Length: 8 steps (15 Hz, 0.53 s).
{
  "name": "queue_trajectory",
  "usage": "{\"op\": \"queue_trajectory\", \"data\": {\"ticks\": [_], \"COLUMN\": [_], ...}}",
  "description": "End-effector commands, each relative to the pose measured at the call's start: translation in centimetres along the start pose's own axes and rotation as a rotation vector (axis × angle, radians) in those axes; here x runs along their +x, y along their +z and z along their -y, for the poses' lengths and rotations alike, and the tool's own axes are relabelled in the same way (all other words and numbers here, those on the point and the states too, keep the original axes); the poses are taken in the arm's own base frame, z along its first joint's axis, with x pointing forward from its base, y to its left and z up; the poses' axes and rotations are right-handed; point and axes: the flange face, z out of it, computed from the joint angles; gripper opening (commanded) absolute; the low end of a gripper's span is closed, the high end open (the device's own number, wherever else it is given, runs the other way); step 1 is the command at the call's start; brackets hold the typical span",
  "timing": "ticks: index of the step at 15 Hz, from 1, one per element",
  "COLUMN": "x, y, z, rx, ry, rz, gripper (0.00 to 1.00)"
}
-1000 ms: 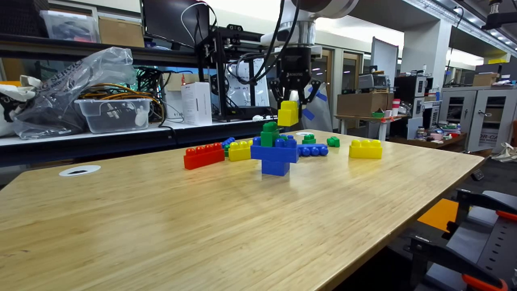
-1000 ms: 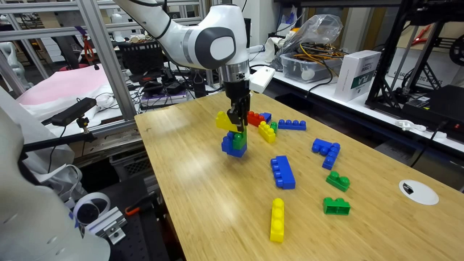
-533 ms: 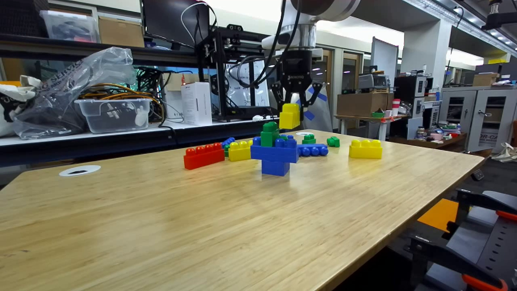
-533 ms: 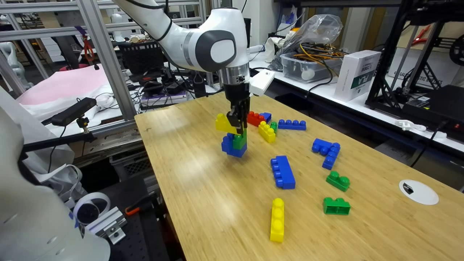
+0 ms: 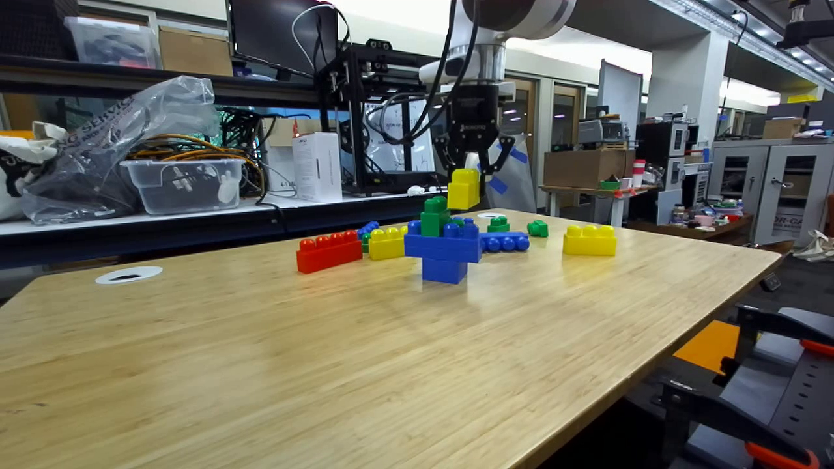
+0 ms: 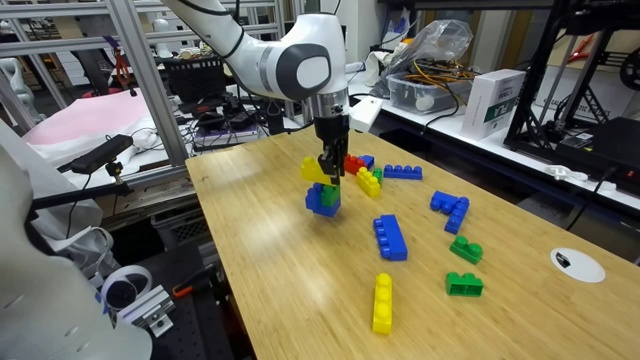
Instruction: Attach the three piece Lego to the stack of Lego's
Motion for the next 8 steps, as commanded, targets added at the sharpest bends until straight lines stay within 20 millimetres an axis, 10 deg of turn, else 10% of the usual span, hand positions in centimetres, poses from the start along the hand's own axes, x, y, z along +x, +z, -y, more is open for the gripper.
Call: {"op": "queue_trajectory", "data": {"ticks": [1,8], "x": [-1.1,-2.0], "y": [1.0,2.4], "z": [-0.9,-2.0], "rx": [-0.010,-0.007], "ry": [-0.031,-0.043], "rz": [-0.008,-0.019], "gripper": [0.11,0.11]}}
